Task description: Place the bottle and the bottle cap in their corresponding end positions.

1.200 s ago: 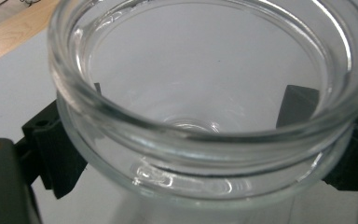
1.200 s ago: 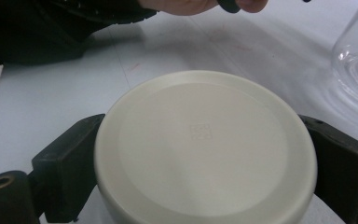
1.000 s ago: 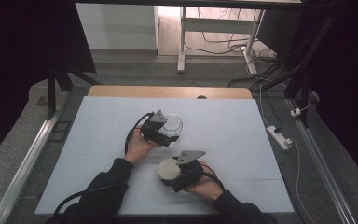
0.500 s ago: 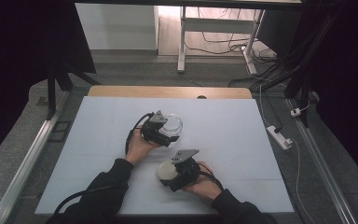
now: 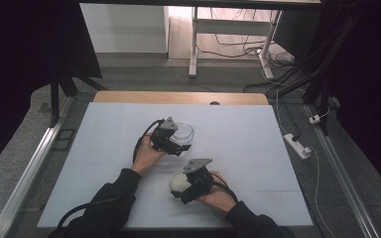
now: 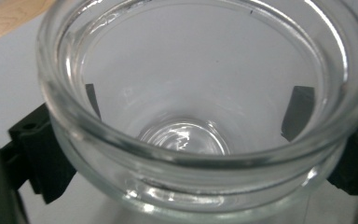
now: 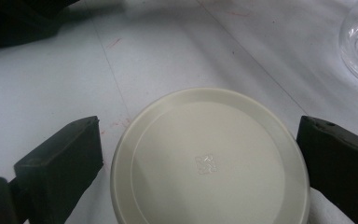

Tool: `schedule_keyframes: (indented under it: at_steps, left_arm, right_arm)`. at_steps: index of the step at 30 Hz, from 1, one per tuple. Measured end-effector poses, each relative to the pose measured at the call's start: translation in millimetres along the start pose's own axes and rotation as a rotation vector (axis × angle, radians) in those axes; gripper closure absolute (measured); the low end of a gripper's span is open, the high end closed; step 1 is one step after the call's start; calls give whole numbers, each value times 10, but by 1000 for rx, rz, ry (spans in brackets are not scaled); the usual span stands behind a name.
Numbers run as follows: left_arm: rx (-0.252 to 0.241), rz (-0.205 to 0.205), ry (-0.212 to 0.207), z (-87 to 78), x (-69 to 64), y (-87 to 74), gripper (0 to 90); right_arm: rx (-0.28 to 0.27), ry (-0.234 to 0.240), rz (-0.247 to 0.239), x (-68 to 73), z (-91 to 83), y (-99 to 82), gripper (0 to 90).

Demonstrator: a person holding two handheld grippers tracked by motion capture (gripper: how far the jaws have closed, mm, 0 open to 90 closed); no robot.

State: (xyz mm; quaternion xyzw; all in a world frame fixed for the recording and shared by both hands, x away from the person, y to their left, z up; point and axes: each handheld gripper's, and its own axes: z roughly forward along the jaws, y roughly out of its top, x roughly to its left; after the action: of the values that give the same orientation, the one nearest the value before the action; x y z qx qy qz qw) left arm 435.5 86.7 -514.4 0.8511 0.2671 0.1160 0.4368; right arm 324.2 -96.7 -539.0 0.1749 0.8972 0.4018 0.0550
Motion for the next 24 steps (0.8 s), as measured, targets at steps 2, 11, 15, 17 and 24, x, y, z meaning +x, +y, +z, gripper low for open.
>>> schedule_keyframes:
  at_steps: [2, 11, 15, 17, 24]
  left_arm:
    - [-4, -2, -10, -7, 4, 0, 3]
    - [-14, -11, -15, -118, -4, -2, 0]
    - [-11, -14, -8, -170, -13, -11, 0]
    - [-14, -19, -5, -206, -15, -16, 0]
    - [-16, -36, -1, -349, -34, -58, 0]
  right_arm:
    - [-5, 5, 5, -1, -8, 0, 8]
    - [-42, 19, 11, -4, -66, 18, 0]
    - [-52, 20, 16, -2, -97, 25, 0]
    - [-56, 20, 18, 3, -114, 30, 0]
    - [-82, 26, 22, 23, -175, 44, 0]
